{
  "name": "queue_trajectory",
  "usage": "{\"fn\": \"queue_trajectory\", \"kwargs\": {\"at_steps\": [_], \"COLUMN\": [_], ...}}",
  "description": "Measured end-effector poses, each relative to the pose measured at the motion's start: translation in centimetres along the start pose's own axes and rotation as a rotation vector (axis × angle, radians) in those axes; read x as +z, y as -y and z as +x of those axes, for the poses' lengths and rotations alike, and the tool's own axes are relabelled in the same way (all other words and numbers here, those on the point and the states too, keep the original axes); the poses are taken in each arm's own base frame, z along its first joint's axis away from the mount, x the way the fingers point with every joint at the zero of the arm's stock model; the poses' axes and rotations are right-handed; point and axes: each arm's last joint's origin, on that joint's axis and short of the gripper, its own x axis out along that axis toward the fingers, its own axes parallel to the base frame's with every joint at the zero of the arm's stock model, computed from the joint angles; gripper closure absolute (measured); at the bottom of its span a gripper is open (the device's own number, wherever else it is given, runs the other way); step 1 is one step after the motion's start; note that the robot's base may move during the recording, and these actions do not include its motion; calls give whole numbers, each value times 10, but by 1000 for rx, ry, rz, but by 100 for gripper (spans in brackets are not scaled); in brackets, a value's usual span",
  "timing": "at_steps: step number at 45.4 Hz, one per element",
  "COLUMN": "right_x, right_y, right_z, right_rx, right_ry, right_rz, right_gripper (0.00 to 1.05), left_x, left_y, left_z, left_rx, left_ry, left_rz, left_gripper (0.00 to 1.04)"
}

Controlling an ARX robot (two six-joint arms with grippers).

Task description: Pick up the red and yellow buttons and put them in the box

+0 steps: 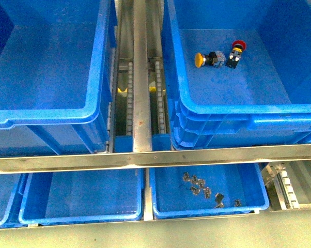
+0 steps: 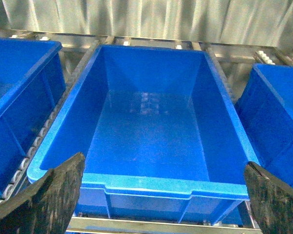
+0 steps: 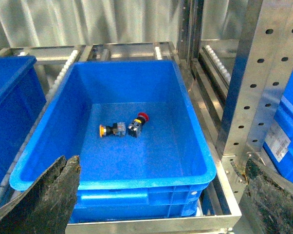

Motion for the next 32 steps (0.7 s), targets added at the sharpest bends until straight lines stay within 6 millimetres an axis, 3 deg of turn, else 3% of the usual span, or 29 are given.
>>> {"fn": "queue_trajectory", "kwargs": {"at_steps": [32], "right_x": [0], "right_y": [0], "right_z": [0], "right_rx": [0], "right_ry": [0], "right_rz": [0], "right_gripper": [6], "left_x": [0], "left_y": [0], "left_z": [0], "left_rx": [0], "left_ry": [0], "left_rz": [0], "left_gripper": [8]}}
